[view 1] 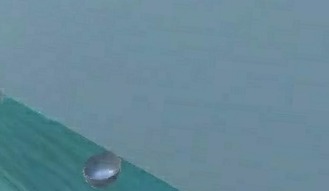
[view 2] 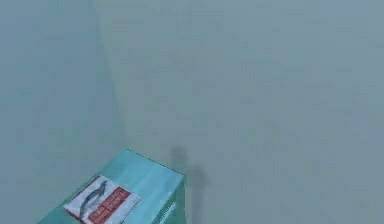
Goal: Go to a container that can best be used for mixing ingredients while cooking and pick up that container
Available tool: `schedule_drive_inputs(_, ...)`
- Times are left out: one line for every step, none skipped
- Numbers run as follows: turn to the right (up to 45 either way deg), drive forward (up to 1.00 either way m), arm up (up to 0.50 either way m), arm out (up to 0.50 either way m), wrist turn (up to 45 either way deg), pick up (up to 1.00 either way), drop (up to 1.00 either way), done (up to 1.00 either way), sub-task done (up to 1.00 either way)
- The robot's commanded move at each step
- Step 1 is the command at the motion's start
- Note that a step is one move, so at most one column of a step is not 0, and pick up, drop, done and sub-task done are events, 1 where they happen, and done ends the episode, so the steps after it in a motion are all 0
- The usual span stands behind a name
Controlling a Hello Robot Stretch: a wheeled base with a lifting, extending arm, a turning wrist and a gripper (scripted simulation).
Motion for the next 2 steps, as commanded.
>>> schedule_drive_inputs(-45.0, 0.00, 0.00, 0.00, 0.0, 0.00, 0.00, 0.00, 0.00)
schedule_drive_inputs(-45.0, 0.00, 0.00, 0.00, 0.0, 0.00, 0.00, 0.00, 0.00)
